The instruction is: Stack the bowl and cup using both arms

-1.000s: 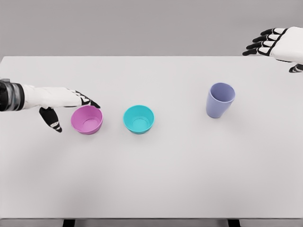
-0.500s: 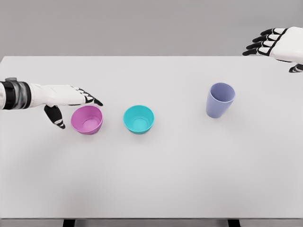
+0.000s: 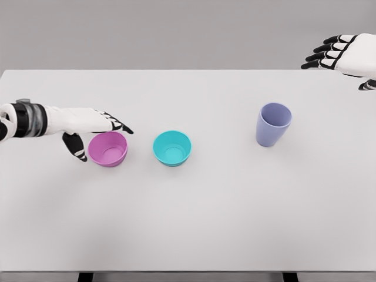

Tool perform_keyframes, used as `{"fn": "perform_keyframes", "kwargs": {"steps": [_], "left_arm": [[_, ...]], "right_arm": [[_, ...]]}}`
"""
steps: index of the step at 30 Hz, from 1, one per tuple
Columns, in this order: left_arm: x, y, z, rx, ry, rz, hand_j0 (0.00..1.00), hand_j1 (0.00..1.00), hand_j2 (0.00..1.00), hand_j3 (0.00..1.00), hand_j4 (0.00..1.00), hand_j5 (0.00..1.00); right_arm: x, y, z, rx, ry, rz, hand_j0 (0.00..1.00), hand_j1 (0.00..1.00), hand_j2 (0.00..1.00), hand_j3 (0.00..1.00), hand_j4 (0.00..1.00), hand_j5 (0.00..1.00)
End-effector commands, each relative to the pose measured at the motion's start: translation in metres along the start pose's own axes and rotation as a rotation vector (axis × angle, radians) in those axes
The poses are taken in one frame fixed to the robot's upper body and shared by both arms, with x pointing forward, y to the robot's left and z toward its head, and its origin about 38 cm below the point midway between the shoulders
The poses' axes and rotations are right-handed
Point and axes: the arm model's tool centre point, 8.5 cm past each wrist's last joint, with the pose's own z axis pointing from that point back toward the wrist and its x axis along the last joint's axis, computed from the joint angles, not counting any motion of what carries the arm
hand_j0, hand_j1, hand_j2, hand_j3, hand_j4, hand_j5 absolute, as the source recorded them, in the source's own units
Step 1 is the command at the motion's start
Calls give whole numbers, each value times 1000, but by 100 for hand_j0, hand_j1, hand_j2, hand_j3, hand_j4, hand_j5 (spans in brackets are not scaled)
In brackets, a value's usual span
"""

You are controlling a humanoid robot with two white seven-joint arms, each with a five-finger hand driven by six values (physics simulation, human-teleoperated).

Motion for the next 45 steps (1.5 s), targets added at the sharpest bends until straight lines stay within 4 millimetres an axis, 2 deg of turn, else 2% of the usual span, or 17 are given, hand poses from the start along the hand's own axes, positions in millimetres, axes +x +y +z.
{"fn": "perform_keyframes", "kwargs": {"steps": [1, 8, 37, 45], "left_arm": [[1, -1, -2, -1, -5, 4, 100, 100, 100, 100, 100, 100], [-1, -9, -6, -16, -6, 20, 100, 100, 100, 100, 100, 100], [-3, -10, -23, -21, -7, 30, 100, 100, 100, 100, 100, 100], [-2, -16, -26, -32, -7, 29, 100, 100, 100, 100, 100, 100]], "right_arm": [[0, 0, 1, -2, 2, -4, 100, 100, 100, 100, 100, 100], [0, 0, 1, -1, 2, -3, 100, 100, 100, 100, 100, 100], [0, 0, 1, -2, 2, -4, 100, 100, 100, 100, 100, 100], [0, 0, 1, -1, 2, -3, 100, 100, 100, 100, 100, 100]]}}
